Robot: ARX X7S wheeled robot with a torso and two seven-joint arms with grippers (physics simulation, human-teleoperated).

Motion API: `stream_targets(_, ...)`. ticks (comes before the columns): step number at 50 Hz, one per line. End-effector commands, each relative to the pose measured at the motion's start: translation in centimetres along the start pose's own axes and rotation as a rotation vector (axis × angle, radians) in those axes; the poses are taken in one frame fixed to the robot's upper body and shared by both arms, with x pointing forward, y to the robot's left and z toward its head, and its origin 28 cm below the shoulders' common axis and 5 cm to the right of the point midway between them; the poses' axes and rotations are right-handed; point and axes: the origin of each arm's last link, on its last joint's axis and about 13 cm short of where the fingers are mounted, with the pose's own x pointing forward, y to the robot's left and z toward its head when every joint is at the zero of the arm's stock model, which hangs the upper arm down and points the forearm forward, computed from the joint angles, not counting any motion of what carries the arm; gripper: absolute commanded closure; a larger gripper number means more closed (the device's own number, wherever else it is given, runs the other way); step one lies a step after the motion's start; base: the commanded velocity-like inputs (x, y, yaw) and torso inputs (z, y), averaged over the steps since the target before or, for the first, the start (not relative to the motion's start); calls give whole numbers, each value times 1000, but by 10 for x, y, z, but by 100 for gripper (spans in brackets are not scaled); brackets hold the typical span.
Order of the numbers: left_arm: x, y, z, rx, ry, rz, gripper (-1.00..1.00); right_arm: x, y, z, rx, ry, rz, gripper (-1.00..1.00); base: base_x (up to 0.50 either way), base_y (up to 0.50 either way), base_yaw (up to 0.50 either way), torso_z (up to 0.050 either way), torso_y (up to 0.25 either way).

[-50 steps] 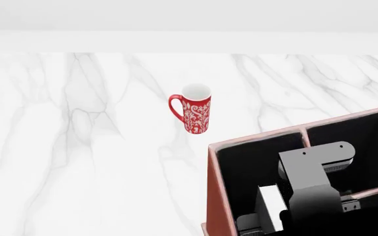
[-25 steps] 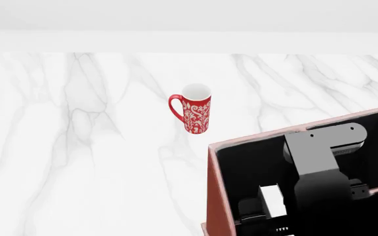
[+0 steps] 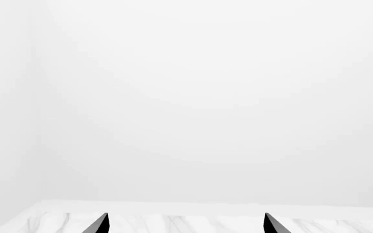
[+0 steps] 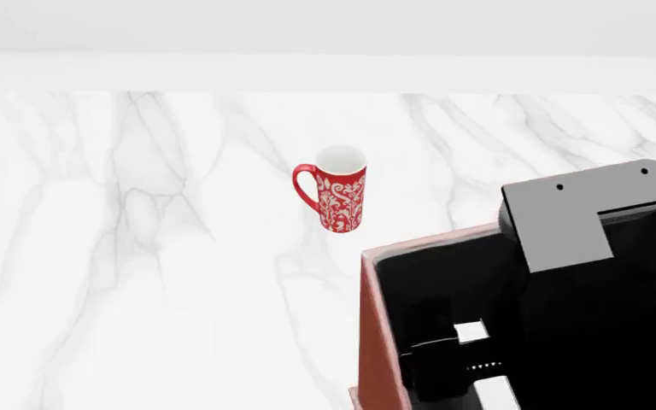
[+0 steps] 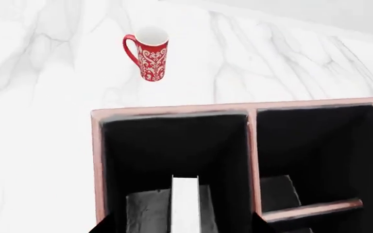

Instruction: Pick up the book and place it in the left compartment of the caddy.

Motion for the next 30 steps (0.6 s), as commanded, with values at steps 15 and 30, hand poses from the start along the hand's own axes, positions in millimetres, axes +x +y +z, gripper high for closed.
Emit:
stream_targets(15,-3,-2,2,-1,-12,-3,-100,-46,13,7,-8,-190,-48,-100,0,0,0,0,0)
stream_targets(30,-8,-3,7,-3,-29,-7,-100,-63,17,-2,8,-259,-37,-100,0,0,0,0,0)
